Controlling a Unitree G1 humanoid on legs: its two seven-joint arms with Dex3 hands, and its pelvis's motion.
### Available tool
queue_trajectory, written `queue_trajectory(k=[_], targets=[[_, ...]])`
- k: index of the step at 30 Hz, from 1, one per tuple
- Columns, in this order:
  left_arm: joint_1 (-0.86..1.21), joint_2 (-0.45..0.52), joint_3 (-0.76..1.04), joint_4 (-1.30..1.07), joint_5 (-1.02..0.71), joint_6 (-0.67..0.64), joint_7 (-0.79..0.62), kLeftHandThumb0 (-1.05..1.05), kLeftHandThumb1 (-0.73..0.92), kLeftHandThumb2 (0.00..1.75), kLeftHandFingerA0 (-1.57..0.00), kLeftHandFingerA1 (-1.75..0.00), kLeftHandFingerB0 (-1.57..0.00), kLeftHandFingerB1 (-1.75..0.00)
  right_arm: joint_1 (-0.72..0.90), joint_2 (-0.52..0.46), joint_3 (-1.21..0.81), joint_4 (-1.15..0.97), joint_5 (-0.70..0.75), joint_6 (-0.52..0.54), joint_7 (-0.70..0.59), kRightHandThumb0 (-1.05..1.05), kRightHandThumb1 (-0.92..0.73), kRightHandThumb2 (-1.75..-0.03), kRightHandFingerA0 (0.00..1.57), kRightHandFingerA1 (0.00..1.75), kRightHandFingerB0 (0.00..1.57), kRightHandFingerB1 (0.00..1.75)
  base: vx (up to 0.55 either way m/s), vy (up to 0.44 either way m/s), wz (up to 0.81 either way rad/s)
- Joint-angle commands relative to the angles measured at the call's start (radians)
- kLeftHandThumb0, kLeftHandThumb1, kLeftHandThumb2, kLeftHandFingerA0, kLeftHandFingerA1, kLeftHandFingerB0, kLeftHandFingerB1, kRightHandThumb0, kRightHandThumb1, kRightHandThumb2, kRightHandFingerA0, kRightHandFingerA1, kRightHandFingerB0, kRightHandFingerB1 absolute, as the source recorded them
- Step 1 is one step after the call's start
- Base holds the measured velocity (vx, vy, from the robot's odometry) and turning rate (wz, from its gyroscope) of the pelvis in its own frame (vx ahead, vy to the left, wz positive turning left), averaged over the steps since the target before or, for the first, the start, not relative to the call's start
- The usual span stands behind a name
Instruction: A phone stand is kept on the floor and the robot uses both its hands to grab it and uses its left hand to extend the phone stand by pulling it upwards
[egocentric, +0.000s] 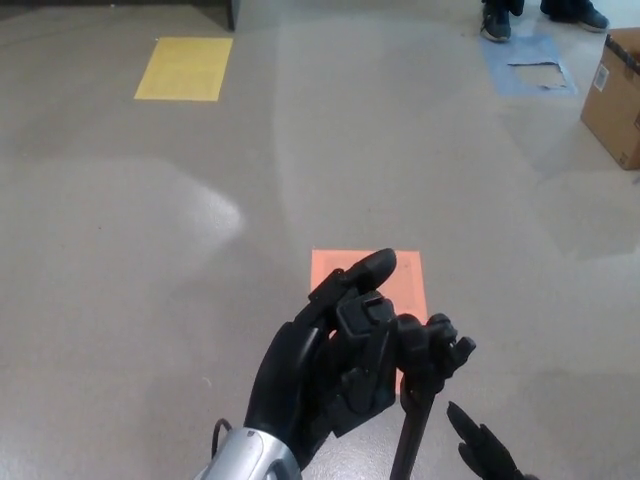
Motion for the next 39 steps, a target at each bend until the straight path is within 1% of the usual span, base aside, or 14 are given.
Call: queue_trajectory(k=[1, 3, 12, 15, 16, 21, 24, 27, 31, 32, 33, 35, 37, 39], targets=[[0.028, 0.02, 0.027, 0.046, 0.017, 0.073, -0.002, -0.74, 0.85, 0.67, -0.1, -0.22, -0.21, -0.28, 0.006, -0.007, -0.005, 0.017, 0.002, -0.005, -0.018, -0.87, -0.53, -0.94, 0.02, 0.35, 0.08, 0.07, 0.0, 0.0, 0.0], [0.037, 0.011, 0.032, 0.028, -0.008, 0.097, -0.007, -0.75, 0.64, 0.94, -0.07, -0.41, -0.19, -0.43, -0.002, -0.009, -0.005, 0.03, -0.004, -0.006, -0.021, -0.87, -0.53, -0.92, 0.02, 0.38, 0.12, 0.06, 0.0, 0.0, 0.0], [0.039, -0.03, -0.052, -0.071, 0.047, 0.139, 0.041, -0.39, 0.55, 0.57, -0.58, -0.57, -0.66, -0.49, -0.038, 0.02, -0.001, 0.104, -0.006, 0.024, -0.041, -0.85, -0.49, -0.91, 0.04, 0.56, 0.03, 0.24, 0.0, 0.0, 0.0], [0.021, -0.021, -0.092, -0.107, 0.073, 0.16, 0.041, -0.39, 0.54, 0.56, -0.55, -0.6, -0.67, -0.48, -0.082, 0.044, -0.018, 0.195, 0.043, -0.019, -0.032, -0.82, -0.59, -0.58, 0.06, 0.65, 0.09, 0.3, 0.0, 0.0, 0.0], [0.017, -0.019, -0.104, -0.12, 0.079, 0.173, 0.043, -0.39, 0.54, 0.56, -0.54, -0.6, -0.68, -0.48, -0.101, 0.054, -0.026, 0.224, 0.055, -0.021, -0.032, -0.39, -0.3, -0.93, 0.03, 0.55, 0.0, 0.5, 0.0, 0.0, 0.0], [0.024, -0.019, -0.165, -0.143, 0.127, 0.155, 0.059, -0.42, 0.55, 0.57, -0.57, -0.66, -0.67, -0.48, -0.22, 0.072, -0.038, 0.369, 0.014, -0.054, -0.096, -0.61, -0.57, -0.58, 0.14, 0.69, 0.19, 0.37, 0.0, 0.0, 0.0], [0.026, -0.021, -0.178, -0.164, 0.136, 0.167, 0.069, -0.44, 0.55, 0.57, -0.57, -0.67, -0.67, -0.48, -0.304, 0.075, -0.031, 0.493, 0.002, -0.181, -0.126, -0.59, -0.48, -0.87, 0.4, 0.67, 0.34, 0.5, 0.0, 0.0, 0.0], [0.024, -0.022, -0.183, -0.187, 0.141, 0.17, 0.068, -0.45, 0.55, 0.57, -0.54, -0.68, -0.67, -0.48, -0.406, 0.06, 0.034, 0.519, -0.085, -0.041, -0.111, -0.64, -0.73, -0.62, 0.6, 0.8, 0.66, 0.5, 0.0, 0.0, 0.0], [0.034, -0.028, -0.187, -0.203, 0.127, 0.169, 0.064, -0.44, 0.56, 0.57, -0.54, -0.67, -0.67, -0.48, -0.434, 0.055, 0.087, 0.552, -0.13, -0.049, -0.183, -0.78, -0.77, -0.64, 0.24, 0.72, 0.26, 0.38, -0.01, -0.001, 0.02], [0.037, -0.026, -0.192, -0.207, 0.13, 0.17, 0.065, -0.44, 0.56, 0.57, -0.54, -0.67, -0.67, -0.48, -0.431, 0.066, 0.08, 0.553, -0.108, -0.031, -0.181, -0.78, -0.77, -0.64, 0.24, 0.72, 0.26, 0.38, 0.0, 0.0, 0.0], [0.034, -0.022, -0.194, -0.209, 0.134, 0.161, 0.058, -0.44, 0.57, 0.58, -0.54, -0.68, -0.66, -0.49, -0.445, 0.093, 0.08, 0.588, -0.119, -0.02, -0.247, -0.68, -0.83, -0.64, 0.64, 1.12, 0.69, 0.74, 0.0, 0.0, 0.0], [0.036, -0.027, -0.198, -0.219, 0.131, 0.17, 0.06, -0.44, 0.57, 0.57, -0.55, -0.68, -0.66, -0.49, -0.45, 0.077, 0.136, 0.579, -0.223, 0.018, -0.351, -0.63, -0.68, -1.0, 0.57, 0.9, 0.56, 0.66, 0.0, 0.0, 0.0], [0.038, -0.031, -0.196, -0.232, 0.122, 0.181, 0.06, -0.44, 0.57, 0.57, -0.55, -0.68, -0.66, -0.49, -0.435, 0.117, 0.095, 0.597, -0.161, 0.018, -0.373, -0.64, -0.92, -0.71, 0.21, 0.96, 0.42, 0.61, 0.0, 0.0, 0.0], [0.038, -0.027, -0.191, -0.24, 0.118, 0.185, 0.056, -0.43, 0.57, 0.57, -0.57, -0.68, -0.66, -0.49, -0.429, 0.18, 0.008, 0.642, -0.041, -0.071, -0.398, -0.58, -0.8, -0.63, 0.44, 1.06, 0.54, 0.68, 0.0, 0.0, 0.0]])
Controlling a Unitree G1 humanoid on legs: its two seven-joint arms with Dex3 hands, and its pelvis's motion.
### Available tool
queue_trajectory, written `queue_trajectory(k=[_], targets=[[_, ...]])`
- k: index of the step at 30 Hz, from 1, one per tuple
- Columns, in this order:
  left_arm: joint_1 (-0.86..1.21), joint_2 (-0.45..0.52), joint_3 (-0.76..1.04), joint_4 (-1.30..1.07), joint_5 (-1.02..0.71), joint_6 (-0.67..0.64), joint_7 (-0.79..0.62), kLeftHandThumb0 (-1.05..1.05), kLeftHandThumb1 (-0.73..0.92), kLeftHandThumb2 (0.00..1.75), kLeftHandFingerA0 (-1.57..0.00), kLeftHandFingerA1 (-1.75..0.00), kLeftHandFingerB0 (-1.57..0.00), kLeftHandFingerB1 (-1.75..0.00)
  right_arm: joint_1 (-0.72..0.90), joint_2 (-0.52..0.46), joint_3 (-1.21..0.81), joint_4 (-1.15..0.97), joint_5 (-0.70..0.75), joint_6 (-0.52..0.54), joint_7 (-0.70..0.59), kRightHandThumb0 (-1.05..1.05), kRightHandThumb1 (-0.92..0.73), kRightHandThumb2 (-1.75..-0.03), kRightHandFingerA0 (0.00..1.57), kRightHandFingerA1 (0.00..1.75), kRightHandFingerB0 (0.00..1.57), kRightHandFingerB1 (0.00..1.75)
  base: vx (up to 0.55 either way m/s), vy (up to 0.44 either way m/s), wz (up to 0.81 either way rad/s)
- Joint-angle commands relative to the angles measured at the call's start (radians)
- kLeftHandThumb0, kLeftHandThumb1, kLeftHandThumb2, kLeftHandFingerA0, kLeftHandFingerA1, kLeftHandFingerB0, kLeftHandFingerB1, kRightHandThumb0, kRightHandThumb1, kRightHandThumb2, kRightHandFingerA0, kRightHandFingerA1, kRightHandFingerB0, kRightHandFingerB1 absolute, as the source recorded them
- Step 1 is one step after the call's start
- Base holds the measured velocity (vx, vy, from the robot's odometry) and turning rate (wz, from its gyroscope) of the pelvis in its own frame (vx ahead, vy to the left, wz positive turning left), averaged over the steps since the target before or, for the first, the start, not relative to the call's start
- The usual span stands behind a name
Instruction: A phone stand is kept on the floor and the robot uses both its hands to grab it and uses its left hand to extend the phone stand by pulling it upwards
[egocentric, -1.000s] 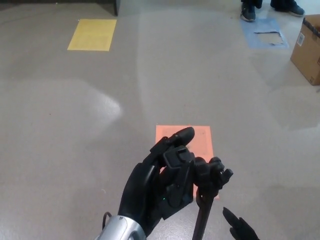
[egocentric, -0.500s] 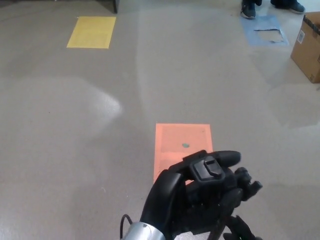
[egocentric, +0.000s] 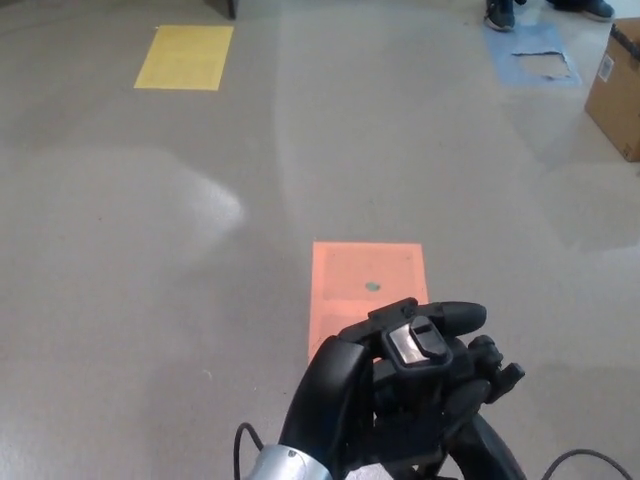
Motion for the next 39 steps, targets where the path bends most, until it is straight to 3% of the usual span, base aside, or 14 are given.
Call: queue_trajectory(k=[1, 2, 6, 7, 9, 10, 11, 12, 18, 20, 23, 29, 35, 39], targets=[[0.012, -0.02, -0.028, -0.061, -0.016, 0.024, -0.019, -0.43, 0.57, 0.57, -0.56, -0.67, -0.65, -0.5, 0.015, 0.113, -0.102, 0.061, 0.081, -0.028, -0.19, -0.64, -0.59, -0.96, 0.58, 0.94, 0.54, 0.69, 0.0, 0.0, 0.0], [0.012, -0.021, -0.024, -0.061, -0.022, 0.022, -0.022, -0.43, 0.56, 0.57, -0.57, -0.67, -0.65, -0.5, 0.02, 0.136, -0.147, 0.073, 0.144, -0.072, -0.152, -0.58, -0.76, -0.63, 0.81, 1.17, 0.75, 0.72, 0.0, 0.0, 0.0], [0.027, -0.034, -0.01, -0.055, -0.059, 0.003, -0.038, -0.42, 0.58, 0.58, -0.65, -0.73, -0.67, -0.54, 0.025, 0.163, -0.218, 0.118, 0.196, -0.185, -0.104, -0.6, -0.78, -0.62, 0.68, 0.95, 0.67, 0.6, 0.0, 0.0, 0.0], [0.03, -0.042, -0.007, -0.051, -0.071, 0.002, -0.04, -0.42, 0.61, 0.58, -0.68, -0.77, -0.7, -0.61, 0.027, 0.163, -0.223, 0.12, 0.191, -0.196, -0.103, -0.63, -0.59, -0.96, 0.76, 0.98, 0.63, 0.68, 0.0, 0.0, 0.0], [0.029, -0.054, -0.005, -0.046, -0.083, 0.013, -0.037, -0.43, 0.66, 0.6, -0.7, -0.83, -0.71, -0.76, 0.03, 0.164, -0.239, 0.134, 0.199, -0.235, -0.077, -0.6, -0.75, -0.63, 0.78, 1.09, 0.7, 0.63, 0.0, 0.0, 0.0], [0.024, -0.062, -0.005, -0.047, -0.085, 0.022, -0.03, -0.35, 0.75, 0.63, -0.72, -1.31, -0.56, -1.46, 0.032, 0.168, -0.249, 0.125, 0.205, -0.21, -0.072, -0.61, -0.74, -0.62, 0.86, 1.16, 0.74, 0.65, 0.0, 0.0, 0.0], [0.023, -0.064, -0.008, -0.044, -0.08, 0.016, -0.025, -0.3, 0.78, 0.59, -0.74, -1.74, -0.57, -1.75, 0.034, 0.169, -0.255, 0.128, 0.208, -0.216, -0.065, -0.61, -0.73, -0.62, 0.54, 1.17, 0.52, 0.63, 0.0, 0.0, 0.0], [0.022, -0.068, -0.013, -0.045, -0.068, 0.014, -0.013, -0.41, 0.61, 0.85, -1.14, -1.48, -0.94, -1.37, 0.038, 0.165, -0.257, 0.138, 0.204, -0.239, -0.061, -0.61, -0.73, -0.61, 0.37, 1.07, 0.29, 0.49, 0.0, 0.0, 0.0], [0.019, -0.071, -0.019, -0.052, -0.062, 0.023, 0.002, -0.41, 0.61, 0.85, -1.14, -1.48, -0.94, -1.37, 0.033, 0.159, -0.265, 0.175, 0.188, -0.286, -0.065, -0.61, -0.73, -0.61, 0.37, 1.07, 0.29, 0.49, 0.0, 0.0, 0.0], [0.018, -0.086, -0.017, -0.059, -0.069, 0.03, 0.013, -0.22, 0.76, 0.63, -0.88, -1.75, -0.62, -1.75, 0.035, 0.165, -0.278, 0.195, 0.211, -0.345, -0.043, -0.61, -0.71, -0.61, 0.36, 0.89, 0.27, 0.45, 0.0, 0.0, 0.0], [-0.021, -0.117, -0.073, -0.108, -0.022, 0.012, 0.057, -0.07, 0.68, 0.69, -0.93, -1.75, -0.6, -1.75, 0.006, 0.089, -0.094, 0.176, -0.1, -0.104, -0.298, -0.63, -0.87, -0.65, 0.31, 0.99, 0.33, 0.57, 0.0, 0.0, 0.0], [-0.027, -0.145, -0.111, -0.119, -0.002, -0.028, 0.106, -0.07, 0.71, 0.67, -0.93, -1.75, -0.57, -1.75, 0.05, 0.158, -0.24, 0.198, 0.187, -0.26, -0.089, -0.5, -0.72, -0.61, 1.02, 1.22, 0.91, 0.7, 0.0, 0.0, 0.0], [-0.183, -0.231, -0.061, -0.202, -0.036, 0.101, 0.148, -0.02, 0.71, 0.68, -1.24, -1.73, -0.82, -1.5, 0.06, 0.156, -0.268, 0.207, 0.207, -0.223, -0.062, -0.6, -0.59, -0.93, 1.17, 1.28, 0.98, 1.02, 0.0, 0.0, 0.0], [-0.343, -0.276, 0.013, -0.192, -0.063, 0.096, 0.133, 0.04, 0.66, 0.73, -1.26, -1.69, -0.88, -1.48, 0.062, 0.16, -0.271, 0.213, 0.199, -0.216, -0.063, -0.56, -0.81, -0.65, 1.1, 1.35, 0.93, 1.05, 0.0, 0.0, 0.0]])
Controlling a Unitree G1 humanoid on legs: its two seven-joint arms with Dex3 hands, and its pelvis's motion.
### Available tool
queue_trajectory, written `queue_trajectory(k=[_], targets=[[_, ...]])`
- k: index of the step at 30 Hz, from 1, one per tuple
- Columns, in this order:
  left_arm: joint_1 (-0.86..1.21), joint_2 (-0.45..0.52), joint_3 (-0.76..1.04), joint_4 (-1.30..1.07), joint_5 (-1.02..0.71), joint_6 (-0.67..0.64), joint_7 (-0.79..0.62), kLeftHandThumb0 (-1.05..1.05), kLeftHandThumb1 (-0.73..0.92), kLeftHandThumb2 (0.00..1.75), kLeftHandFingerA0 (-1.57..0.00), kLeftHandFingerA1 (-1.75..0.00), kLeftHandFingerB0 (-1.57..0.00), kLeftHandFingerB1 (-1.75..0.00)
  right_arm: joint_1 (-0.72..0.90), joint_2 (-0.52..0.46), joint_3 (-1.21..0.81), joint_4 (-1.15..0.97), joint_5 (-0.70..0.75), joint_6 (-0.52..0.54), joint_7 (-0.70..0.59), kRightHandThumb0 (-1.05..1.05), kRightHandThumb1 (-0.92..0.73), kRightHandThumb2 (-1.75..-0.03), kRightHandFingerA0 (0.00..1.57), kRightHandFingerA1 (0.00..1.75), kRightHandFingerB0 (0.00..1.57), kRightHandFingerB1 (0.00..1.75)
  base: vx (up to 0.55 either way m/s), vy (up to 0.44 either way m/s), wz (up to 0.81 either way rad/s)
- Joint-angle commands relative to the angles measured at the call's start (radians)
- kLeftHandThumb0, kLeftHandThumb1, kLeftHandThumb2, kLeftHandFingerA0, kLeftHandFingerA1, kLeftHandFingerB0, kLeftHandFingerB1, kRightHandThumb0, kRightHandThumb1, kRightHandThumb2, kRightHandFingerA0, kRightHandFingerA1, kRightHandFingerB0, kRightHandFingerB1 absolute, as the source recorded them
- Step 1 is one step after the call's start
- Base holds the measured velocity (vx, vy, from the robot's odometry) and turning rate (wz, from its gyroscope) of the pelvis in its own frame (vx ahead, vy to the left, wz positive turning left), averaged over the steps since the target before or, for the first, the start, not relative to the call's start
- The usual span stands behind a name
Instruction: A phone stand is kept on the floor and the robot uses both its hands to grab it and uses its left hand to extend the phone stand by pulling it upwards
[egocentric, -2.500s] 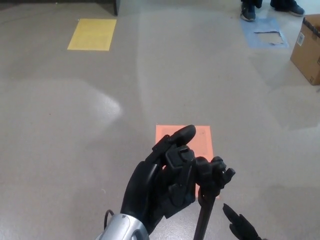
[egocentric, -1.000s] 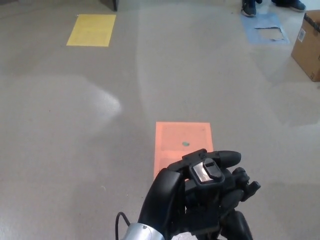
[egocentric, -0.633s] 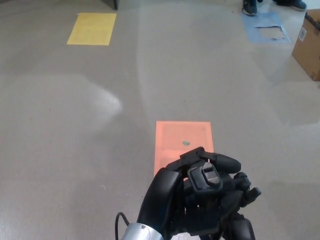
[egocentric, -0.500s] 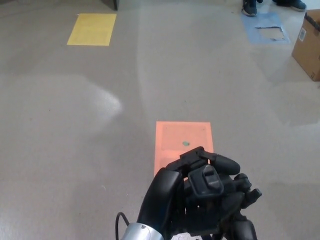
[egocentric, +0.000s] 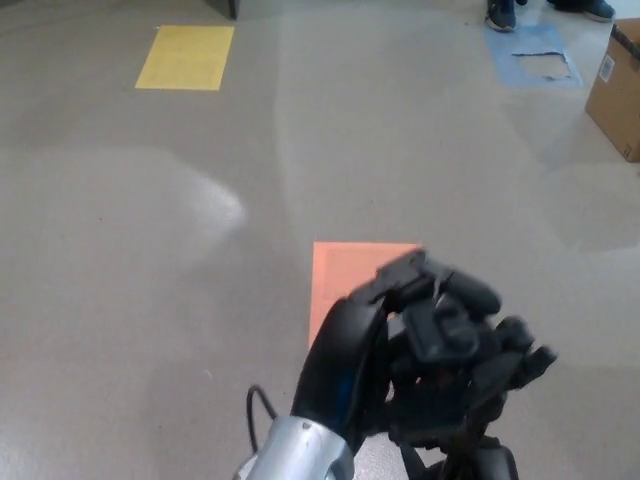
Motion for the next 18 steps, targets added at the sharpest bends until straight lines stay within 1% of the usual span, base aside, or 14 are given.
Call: queue_trajectory(k=[1, 2, 3, 4, 5, 6, 7, 8, 9, 10, 11, 13, 14, 18], targets=[[-0.343, -0.287, 0.1, -0.082, -0.067, 0.078, 0.056, -0.02, 0.6, 0.78, -1.28, -1.66, -0.93, -1.46, 0.017, 0.01, -0.034, 0.019, 0.068, 0.03, 0.032, -0.65, -0.64, -0.94, 1.19, 1.41, 0.95, 1.11, 0.0, 0.0, 0.0], [-0.353, -0.289, 0.105, -0.081, -0.07, 0.084, 0.06, -0.02, 0.6, 0.78, -1.28, -1.66, -0.93, -1.46, 0.018, 0.011, -0.035, 0.019, 0.069, 0.03, 0.033, -0.65, -0.64, -0.94, 1.19, 1.41, 0.95, 1.11, 0.0, 0.0, 0.0], [-0.413, -0.291, 0.137, -0.075, -0.076, 0.1, 0.06, -0.13, 0.49, 0.81, -1.31, -1.58, -1.02, -1.43, 0.018, 0.011, -0.03, 0.02, 0.058, 0.029, 0.023, -0.62, -0.84, -0.67, 1.17, 1.75, 0.82, 1.57, 0.0, 0.0, 0.0], [-0.501, -0.295, 0.185, -0.066, -0.086, 0.125, 0.059, -0.13, 0.49, 0.81, -1.31, -1.58, -1.02, -1.43, 0.018, 0.009, -0.022, 0.023, 0.043, 0.028, 0.008, -0.62, -0.84, -0.67, 1.17, 1.75, 0.82, 1.57, 0.0, 0.0, 0.0], [-0.541, -0.302, 0.209, -0.056, -0.093, 0.131, 0.063, -0.07, 0.53, 0.77, -1.0, -1.75, -0.74, -1.75, 0.017, 0.01, -0.021, 0.024, 0.042, 0.028, 0.005, -0.65, -0.65, -1.01, 1.38, 1.53, 0.98, 1.33, 0.0, 0.0, 0.0], [-0.56, -0.305, 0.22, -0.051, -0.098, 0.135, 0.066, -0.07, 0.53, 0.77, -1.0, -1.75, -0.74, -1.75, 0.016, 0.011, -0.021, 0.025, 0.041, 0.027, 0.004, -0.65, -0.65, -1.01, 1.38, 1.53, 0.98, 1.33, 0.0, 0.0, 0.0], [-0.609, -0.307, 0.247, -0.039, -0.106, 0.144, 0.071, -0.11, 0.49, 0.77, -1.03, -1.75, -0.76, -1.75, 0.016, 0.012, -0.023, 0.026, 0.047, 0.024, 0.01, -0.61, -0.83, -0.71, 1.18, 1.75, 0.81, 1.69, 0.0, 0.0, 0.0], [-0.632, -0.309, 0.26, -0.034, -0.108, 0.15, 0.073, -0.11, 0.49, 0.77, -1.03, -1.75, -0.76, -1.75, 0.016, 0.013, -0.024, 0.026, 0.049, 0.023, 0.013, -0.61, -0.83, -0.71, 1.18, 1.75, 0.81, 1.69, 0.0, 0.0, 0.0], [-0.714, -0.31, 0.302, -0.014, -0.116, 0.164, 0.08, -0.14, 0.49, 0.74, -1.0, -1.75, -0.75, -1.75, 0.015, 0.014, -0.022, 0.031, 0.046, 0.021, 0.01, -0.67, -0.65, -1.01, 1.39, 1.54, 1.0, 1.37, 0.0, 0.0, 0.0], [-0.726, -0.311, 0.309, -0.011, -0.116, 0.168, 0.081, -0.14, 0.49, 0.74, -1.0, -1.75, -0.75, -1.75, 0.015, 0.014, -0.022, 0.031, 0.046, 0.021, 0.009, -0.67, -0.65, -1.01, 1.39, 1.54, 1.0, 1.37, 0.0, 0.0, 0.0], [-0.798, -0.295, 0.342, 0.006, -0.12, 0.177, 0.078, -0.16, 0.51, 0.7, -0.98, -1.75, -0.74, -1.75, 0.018, 0.018, -0.023, 0.034, 0.051, 0.012, 0.014, -0.6, -0.83, -0.7, 1.14, 1.75, 0.78, 1.71, 0.0, 0.0, 0.0], [-0.844, -0.282, 0.362, 0.014, -0.115, 0.195, 0.078, -0.18, 0.52, 0.69, -0.99, -1.75, -0.74, -1.75, 0.018, 0.019, -0.024, 0.037, 0.052, 0.014, 0.015, -0.6, -0.83, -0.71, 1.14, 1.75, 0.78, 1.71, 0.0, 0.0, 0.0], [-0.881, -0.278, 0.387, 0.03, -0.128, 0.193, 0.078, -0.14, 0.51, 0.72, -0.97, -1.75, -0.72, -1.75, 0.019, 0.019, -0.022, 0.037, 0.05, 0.016, 0.012, -0.75, -0.66, -0.98, 1.41, 1.59, 0.93, 1.36, 0.0, 0.0, 0.0], [-1.032, -0.236, 0.469, 0.11, -0.17, 0.16, 0.076, -0.15, 0.52, 0.72, -0.97, -1.75, -0.73, -1.75, 0.019, 0.016, -0.011, 0.041, 0.035, 0.026, -0.008, -0.71, -0.64, -1.0, 1.38, 1.54, 0.9, 1.3, 0.0, 0.0, 0.0]])
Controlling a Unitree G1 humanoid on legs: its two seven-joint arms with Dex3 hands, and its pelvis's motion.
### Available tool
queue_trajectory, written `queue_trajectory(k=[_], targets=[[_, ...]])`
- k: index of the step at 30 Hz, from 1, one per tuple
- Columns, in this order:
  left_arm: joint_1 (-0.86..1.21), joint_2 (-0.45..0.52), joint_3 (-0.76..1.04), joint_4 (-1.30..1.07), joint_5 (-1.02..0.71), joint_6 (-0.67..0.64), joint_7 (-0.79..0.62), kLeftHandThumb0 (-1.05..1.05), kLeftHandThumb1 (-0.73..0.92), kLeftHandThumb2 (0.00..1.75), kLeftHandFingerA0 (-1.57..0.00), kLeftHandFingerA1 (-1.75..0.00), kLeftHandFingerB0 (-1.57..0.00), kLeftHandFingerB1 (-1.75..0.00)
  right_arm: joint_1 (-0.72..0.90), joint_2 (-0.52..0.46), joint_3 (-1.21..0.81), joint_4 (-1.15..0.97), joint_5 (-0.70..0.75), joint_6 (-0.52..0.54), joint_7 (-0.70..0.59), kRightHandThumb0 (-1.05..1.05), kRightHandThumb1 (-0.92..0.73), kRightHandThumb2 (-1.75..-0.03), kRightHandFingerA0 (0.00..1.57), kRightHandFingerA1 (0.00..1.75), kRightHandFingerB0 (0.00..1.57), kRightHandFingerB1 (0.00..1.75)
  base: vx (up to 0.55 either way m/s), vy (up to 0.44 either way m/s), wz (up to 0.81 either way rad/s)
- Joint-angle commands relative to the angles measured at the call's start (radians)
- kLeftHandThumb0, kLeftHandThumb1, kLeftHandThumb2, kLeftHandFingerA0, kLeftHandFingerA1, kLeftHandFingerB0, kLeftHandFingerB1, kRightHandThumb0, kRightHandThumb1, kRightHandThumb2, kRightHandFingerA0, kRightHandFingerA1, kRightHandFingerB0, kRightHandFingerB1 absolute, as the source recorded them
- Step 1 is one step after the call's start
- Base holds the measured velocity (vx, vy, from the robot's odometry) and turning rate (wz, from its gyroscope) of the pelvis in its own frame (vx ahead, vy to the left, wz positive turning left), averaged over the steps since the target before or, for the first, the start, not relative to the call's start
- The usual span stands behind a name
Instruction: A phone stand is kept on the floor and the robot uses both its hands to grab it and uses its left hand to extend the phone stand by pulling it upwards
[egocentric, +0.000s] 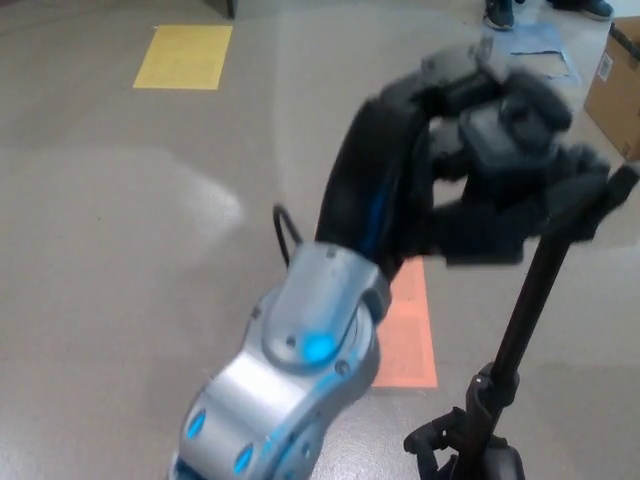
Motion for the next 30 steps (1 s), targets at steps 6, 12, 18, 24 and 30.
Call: queue_trajectory(k=[6, 12, 18, 24, 30], targets=[[-0.705, -0.052, 0.324, 0.139, -0.148, 0.04, 0.071, -0.18, 0.57, 0.68, -0.94, -1.75, -0.74, -1.75, 0.027, 0.008, 0.006, 0.043, 0.015, 0.024, -0.005, -0.61, -0.85, -0.66, 1.13, 1.75, 0.79, 1.61, 0.0, 0.0, 0.0], [-0.823, -0.007, 0.363, 0.203, -0.152, 0.011, 0.083, -0.21, 0.56, 0.67, -0.94, -1.75, -0.73, -1.75, 0.016, 0.007, 0.007, 0.049, 0.016, 0.035, -0.005, -0.59, -0.84, -0.66, 1.1, 1.75, 0.78, 1.56, 0.0, 0.0, 0.0], [-0.891, 0.003, 0.391, 0.229, -0.165, -0.016, 0.092, -0.19, 0.54, 0.7, -0.96, -1.75, -0.75, -1.75, 0.021, 0.001, 0.012, 0.052, 0.008, 0.028, -0.01, -0.59, -0.84, -0.66, 1.1, 1.75, 0.79, 1.59, 0.0, 0.0, 0.0], [-0.883, -0.001, 0.389, 0.214, -0.166, -0.01, 0.077, -0.19, 0.55, 0.69, -0.95, -1.75, -0.76, -1.75, 0.027, 0.001, 0.012, 0.051, 0.013, 0.029, 0.005, -0.6, -0.85, -0.66, 1.11, 1.75, 0.79, 1.61, 0.0, 0.0, 0.0], [-0.859, -0.022, 0.393, 0.193, -0.163, 0.016, 0.083, -0.17, 0.55, 0.7, -0.95, -1.75, -0.78, -1.75, 0.037, 0.006, 0.01, 0.049, 0.017, 0.022, -0.001, -0.6, -0.85, -0.65, 1.11, 1.75, 0.78, 1.61, 0.0, 0.0, 0.0]])
